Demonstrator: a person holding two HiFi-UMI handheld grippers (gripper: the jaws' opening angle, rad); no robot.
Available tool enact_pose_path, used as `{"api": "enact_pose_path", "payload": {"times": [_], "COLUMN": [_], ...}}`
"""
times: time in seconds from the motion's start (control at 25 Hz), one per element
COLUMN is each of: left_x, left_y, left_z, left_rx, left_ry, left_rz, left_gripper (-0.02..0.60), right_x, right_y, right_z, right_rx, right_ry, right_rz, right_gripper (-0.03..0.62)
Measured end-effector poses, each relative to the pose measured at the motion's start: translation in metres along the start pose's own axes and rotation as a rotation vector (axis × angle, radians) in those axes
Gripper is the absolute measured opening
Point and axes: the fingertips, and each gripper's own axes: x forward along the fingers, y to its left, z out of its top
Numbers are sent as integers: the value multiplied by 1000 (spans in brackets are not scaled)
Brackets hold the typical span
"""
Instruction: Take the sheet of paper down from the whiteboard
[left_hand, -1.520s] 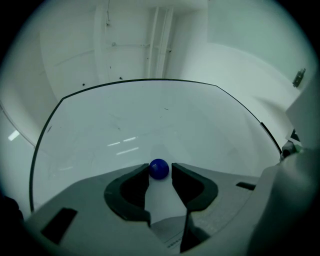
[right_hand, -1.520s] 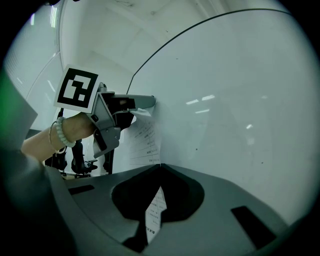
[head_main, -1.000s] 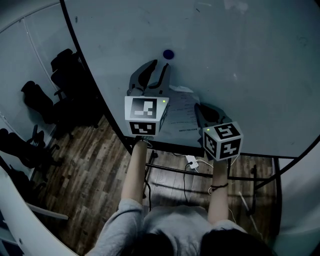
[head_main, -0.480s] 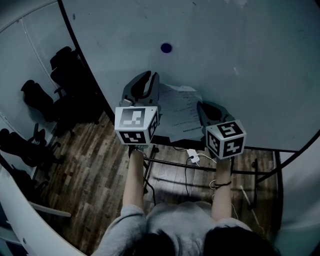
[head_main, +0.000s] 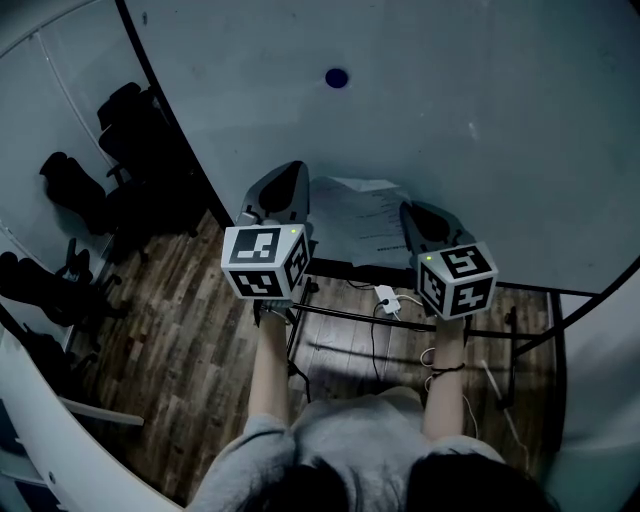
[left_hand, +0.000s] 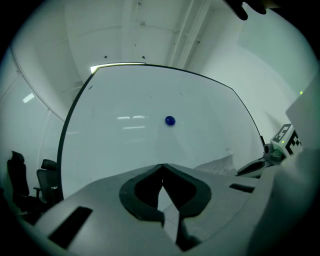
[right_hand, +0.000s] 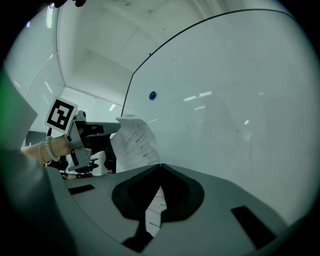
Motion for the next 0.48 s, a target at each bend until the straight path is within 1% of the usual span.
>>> {"api": "enact_pose_path", "payload": {"times": [0.24, 0.48], "left_x": [-10, -19], "left_y": [14, 17], "left_z": [-7, -23], "left_rx": [-46, -46], "left_ry": [24, 50], "left_rz": [11, 15], "left_gripper": [6, 6], "right_x": [3, 3], "right_y": [-1, 1], "right_z": [-2, -7], "right_rx": [8, 3], "right_ry": [7, -3], "right_rz": [-12, -20], "right_gripper": [0, 0]}}
